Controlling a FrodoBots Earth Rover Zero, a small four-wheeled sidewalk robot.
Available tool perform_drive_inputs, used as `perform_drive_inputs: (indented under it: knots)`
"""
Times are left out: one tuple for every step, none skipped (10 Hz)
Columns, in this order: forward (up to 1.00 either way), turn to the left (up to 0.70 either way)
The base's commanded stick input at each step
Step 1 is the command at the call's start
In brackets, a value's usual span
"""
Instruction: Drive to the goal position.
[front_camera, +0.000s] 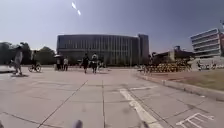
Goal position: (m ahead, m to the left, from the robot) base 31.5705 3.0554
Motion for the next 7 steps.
perform_drive_inputs:
  knots:
    - [0.70,0.02]
    - [0.70,0.02]
    - [0.70,0.04]
    - [0.70,0.05]
    - [0.70,0.25]
    - [0.70,0.22]
    - [0.70,0.04]
